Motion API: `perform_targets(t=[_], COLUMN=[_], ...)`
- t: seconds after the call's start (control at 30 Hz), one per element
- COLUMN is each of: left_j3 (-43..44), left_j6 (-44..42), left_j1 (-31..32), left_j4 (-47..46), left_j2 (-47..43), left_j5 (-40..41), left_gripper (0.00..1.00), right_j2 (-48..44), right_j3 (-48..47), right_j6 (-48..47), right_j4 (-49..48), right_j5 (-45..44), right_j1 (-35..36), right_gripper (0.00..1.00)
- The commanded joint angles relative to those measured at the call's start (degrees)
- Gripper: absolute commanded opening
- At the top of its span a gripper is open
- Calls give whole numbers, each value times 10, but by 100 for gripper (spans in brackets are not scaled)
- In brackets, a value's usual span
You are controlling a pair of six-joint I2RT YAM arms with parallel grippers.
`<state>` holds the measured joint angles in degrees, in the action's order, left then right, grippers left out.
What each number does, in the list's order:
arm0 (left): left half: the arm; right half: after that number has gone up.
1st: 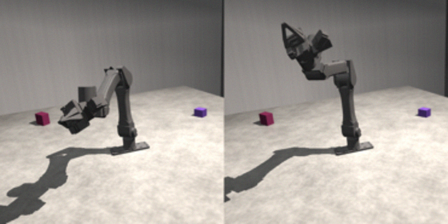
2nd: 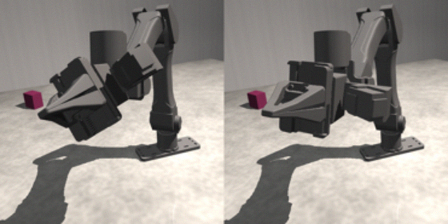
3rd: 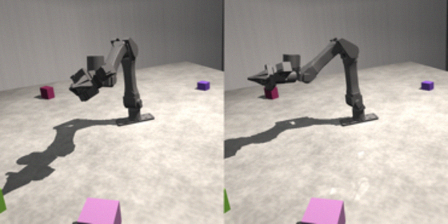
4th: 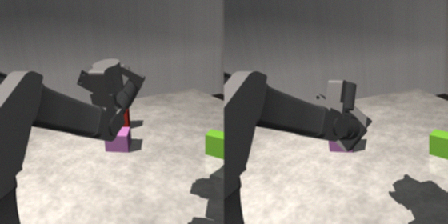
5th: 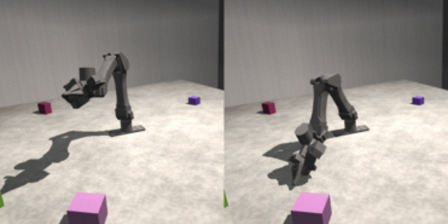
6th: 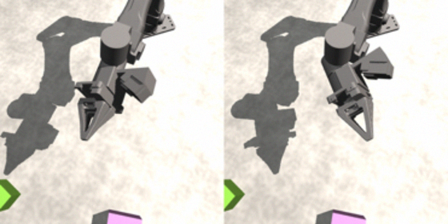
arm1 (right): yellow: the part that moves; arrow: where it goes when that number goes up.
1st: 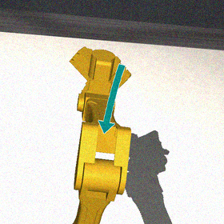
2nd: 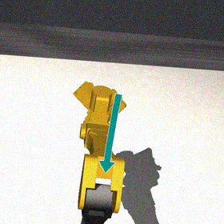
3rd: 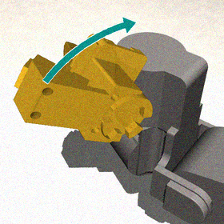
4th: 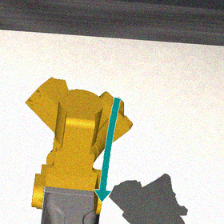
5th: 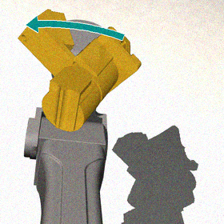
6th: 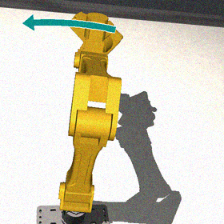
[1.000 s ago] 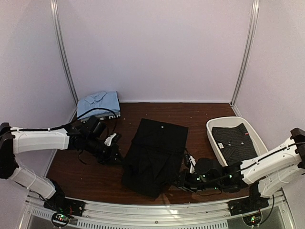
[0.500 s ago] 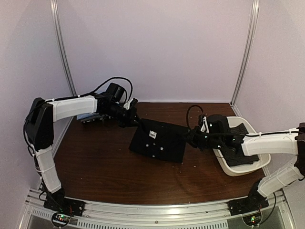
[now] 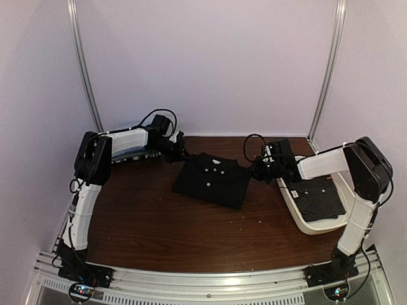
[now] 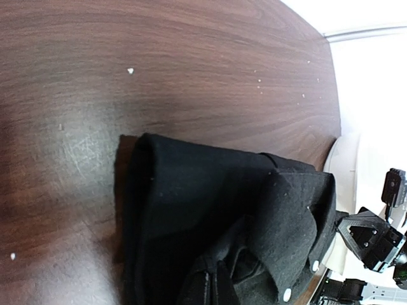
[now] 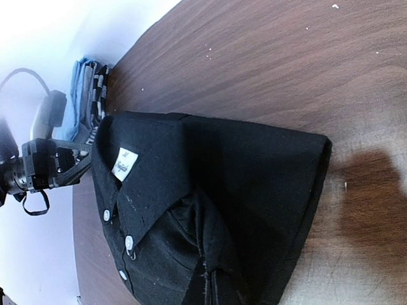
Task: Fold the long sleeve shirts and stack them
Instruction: Fold the 2/3-rectangle-folded shirt at the center of the board.
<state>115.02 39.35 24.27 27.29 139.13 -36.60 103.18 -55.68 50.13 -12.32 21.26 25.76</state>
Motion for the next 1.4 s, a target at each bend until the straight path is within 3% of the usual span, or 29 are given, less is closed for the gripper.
perform_targets(t=[0.0,0.47,0.53,0.67,0.77,0.87,1.17,1.37], left_j3=[37,75,88,102,114,96,-26,-127], left_j6=[-3,25,25,14,-3,-19,-63,-103], left_j1=[-2,2,4,4,2,-3,-11,-11], left_j4=[-18,-74,-71,-61,-42,-33,-29,-27], left_j2=[16,59,77,83,71,34,-56,-90], left_j5=[-26,-47,-54,-47,-31,-1,78,82], left_gripper=[0,1,13,41,51,56,56,57], right_j2=[7,-7,3,-8,-39,-75,-32,-11], right_j3=[-25,10,12,21,22,17,-83,-72], right_j6=[-33,-60,-59,-59,-68,-84,-121,-114], right_j4=[7,26,27,29,47,68,119,114], right_j5=[3,-46,-38,-36,-52,-70,-56,-51], right_j1=[-9,-22,-27,-28,-26,-16,78,132], right_gripper=[0,0,8,15,29,33,33,33])
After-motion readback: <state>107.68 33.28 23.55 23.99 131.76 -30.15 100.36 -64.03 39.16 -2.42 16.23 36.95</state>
